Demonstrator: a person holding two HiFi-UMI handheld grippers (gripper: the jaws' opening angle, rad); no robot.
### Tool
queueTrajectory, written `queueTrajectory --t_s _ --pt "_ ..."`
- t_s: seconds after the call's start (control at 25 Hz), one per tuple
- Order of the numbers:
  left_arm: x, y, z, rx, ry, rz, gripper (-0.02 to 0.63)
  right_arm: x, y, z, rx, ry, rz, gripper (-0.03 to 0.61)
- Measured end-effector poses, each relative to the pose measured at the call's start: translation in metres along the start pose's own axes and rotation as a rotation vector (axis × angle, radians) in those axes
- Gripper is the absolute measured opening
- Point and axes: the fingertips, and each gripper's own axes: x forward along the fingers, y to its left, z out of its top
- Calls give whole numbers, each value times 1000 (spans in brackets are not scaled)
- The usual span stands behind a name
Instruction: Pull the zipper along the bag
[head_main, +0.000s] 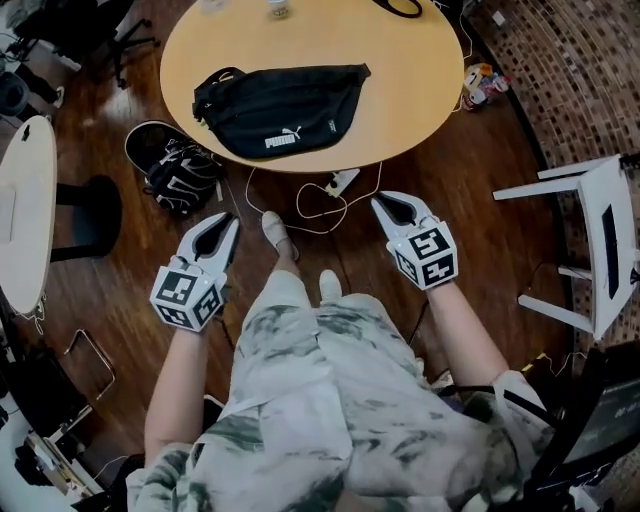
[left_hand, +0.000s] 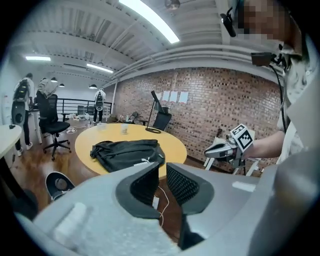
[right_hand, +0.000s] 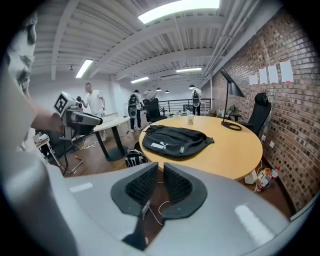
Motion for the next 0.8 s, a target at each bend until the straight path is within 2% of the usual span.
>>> queueTrajectory --t_s 0.12,0.24,0.36,0.56,0.8 --pt "-39 -47 -5 28 7 -34 51 -40 33 -9 1 -38 19 35" --pt "-68 -77 -8 68 12 -51 49 -67 60 -13 -4 -60 30 32" --pt "-87 -105 -15 89 17 -106 49 -90 92 -16 -25 -68 33 32" --pt "-133 -139 -20 97 -31 -192 49 -128 156 -13 -68 -88 18 32" --pt "-212 -167 -45 128 -60 -260 49 -170 249 -20 -52 -135 -5 32"
